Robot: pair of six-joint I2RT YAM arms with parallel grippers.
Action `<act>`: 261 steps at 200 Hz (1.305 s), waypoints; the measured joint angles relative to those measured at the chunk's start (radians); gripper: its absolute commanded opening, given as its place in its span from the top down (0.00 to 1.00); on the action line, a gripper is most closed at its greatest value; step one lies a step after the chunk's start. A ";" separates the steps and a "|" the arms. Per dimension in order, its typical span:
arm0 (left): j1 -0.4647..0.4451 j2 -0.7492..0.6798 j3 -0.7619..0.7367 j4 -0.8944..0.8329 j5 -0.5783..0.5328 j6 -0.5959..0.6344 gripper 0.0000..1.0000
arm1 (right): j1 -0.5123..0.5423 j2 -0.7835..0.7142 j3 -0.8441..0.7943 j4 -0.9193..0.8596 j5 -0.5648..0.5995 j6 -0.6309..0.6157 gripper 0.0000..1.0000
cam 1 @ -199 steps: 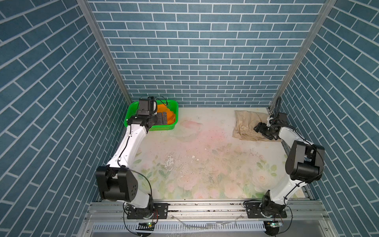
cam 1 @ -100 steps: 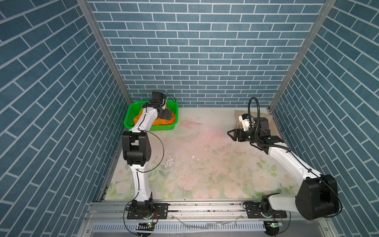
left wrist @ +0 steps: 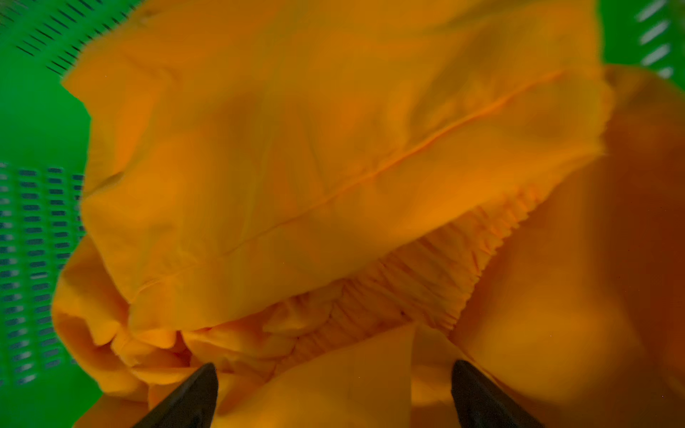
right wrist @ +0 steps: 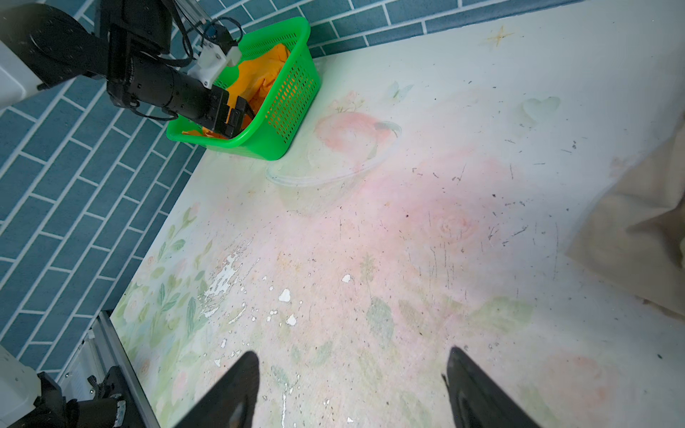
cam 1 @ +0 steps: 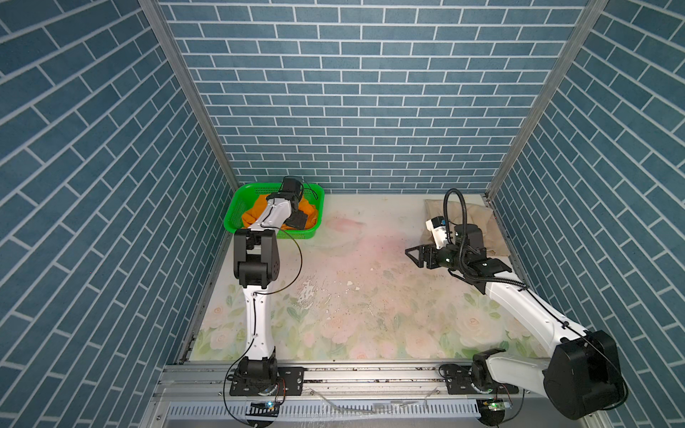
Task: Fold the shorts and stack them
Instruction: 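Reach the left gripper into the green basket and grasp the orange shorts, then lift the orange shorts out of the basket with the left gripper and drop them mid-table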
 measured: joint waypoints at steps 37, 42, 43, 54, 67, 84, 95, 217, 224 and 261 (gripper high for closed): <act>0.051 0.027 0.008 -0.015 0.045 -0.028 0.78 | 0.002 0.000 0.000 0.020 0.000 0.010 0.20; 0.058 0.027 0.010 -0.019 0.049 -0.024 0.85 | 0.002 0.001 0.000 0.023 0.000 0.010 0.20; 0.059 0.027 0.011 -0.019 0.050 -0.026 0.86 | 0.002 0.002 0.000 0.023 0.000 0.010 0.20; 0.072 0.026 0.020 -0.024 0.061 -0.020 0.98 | 0.002 0.004 0.000 0.029 -0.002 0.010 0.20; 0.083 0.019 0.024 -0.029 0.075 -0.021 1.00 | 0.002 0.015 0.000 0.042 -0.004 0.010 0.21; 0.087 -0.003 0.024 -0.041 0.095 -0.026 1.00 | 0.005 0.040 0.000 0.053 -0.007 0.010 0.21; 0.086 -0.024 0.024 -0.053 0.110 -0.028 1.00 | 0.007 0.058 0.000 0.056 -0.008 0.010 0.21; -0.214 -0.481 0.458 -0.342 0.449 -0.018 1.00 | 0.017 0.092 0.089 0.102 -0.002 -0.003 0.21; -0.255 -0.491 0.472 -0.360 0.470 -0.021 1.00 | 0.017 0.089 0.106 0.090 0.005 -0.011 0.21; -0.390 -0.529 0.444 -0.420 0.557 -0.064 1.00 | 0.017 0.021 0.161 0.005 0.058 -0.074 0.20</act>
